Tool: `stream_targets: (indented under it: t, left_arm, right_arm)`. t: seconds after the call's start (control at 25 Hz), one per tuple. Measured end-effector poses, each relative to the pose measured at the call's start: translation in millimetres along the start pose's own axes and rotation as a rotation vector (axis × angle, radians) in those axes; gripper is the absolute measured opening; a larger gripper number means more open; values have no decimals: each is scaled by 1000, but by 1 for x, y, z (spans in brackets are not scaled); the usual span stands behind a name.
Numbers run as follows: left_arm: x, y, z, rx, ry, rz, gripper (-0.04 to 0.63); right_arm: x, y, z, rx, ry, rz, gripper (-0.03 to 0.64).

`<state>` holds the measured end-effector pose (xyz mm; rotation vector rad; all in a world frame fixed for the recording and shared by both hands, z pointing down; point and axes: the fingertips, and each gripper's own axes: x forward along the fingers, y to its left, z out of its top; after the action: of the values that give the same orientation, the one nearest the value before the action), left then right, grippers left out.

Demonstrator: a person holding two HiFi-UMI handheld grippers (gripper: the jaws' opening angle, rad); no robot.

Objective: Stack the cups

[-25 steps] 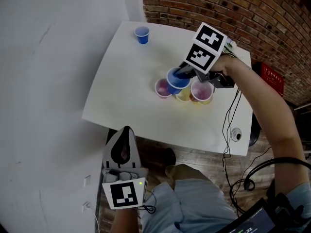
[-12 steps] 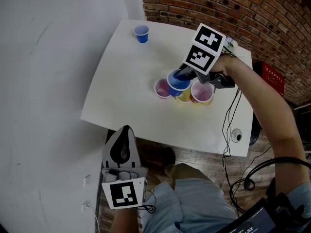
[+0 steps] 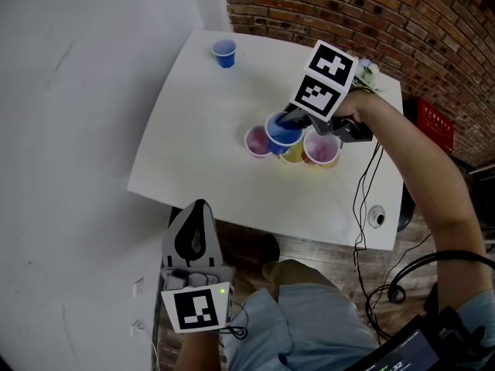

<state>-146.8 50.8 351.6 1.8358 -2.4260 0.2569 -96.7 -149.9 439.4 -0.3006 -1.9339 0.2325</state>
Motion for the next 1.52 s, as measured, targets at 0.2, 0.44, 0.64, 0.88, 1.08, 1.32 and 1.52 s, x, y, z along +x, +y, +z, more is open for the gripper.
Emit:
stream_targets:
  t: [0.2,0.44,0.64,0.88,1.08,1.32,1.52]
  left_arm:
    - [1,-1,-1,-10,2,-4,9]
    - [3,0,0,1,-13,-3,9]
    - [3,0,-1,-4,-9,-4,9]
    - [4,0,-1,1,-15,-9,9]
    - [4,0,-1,0,-11,-8,9]
    - [4,-2,-2,-13,-3,-10,9]
    - [4,0,-1,2,-2,-7,9]
  right_arm:
    - [2,-2,-1,0,4,2,26]
    - [3,-1,-2,-7,6,6,26]
    - [4,0,-3,-13,15,11,61]
    - [4,-2,-1,-12,7,5,78]
    - [5,1,-5,-24,24,19,103]
    - [2,-1,1,-19,-4,17,144]
    - [-4,-4,9,-7,-48,12,174]
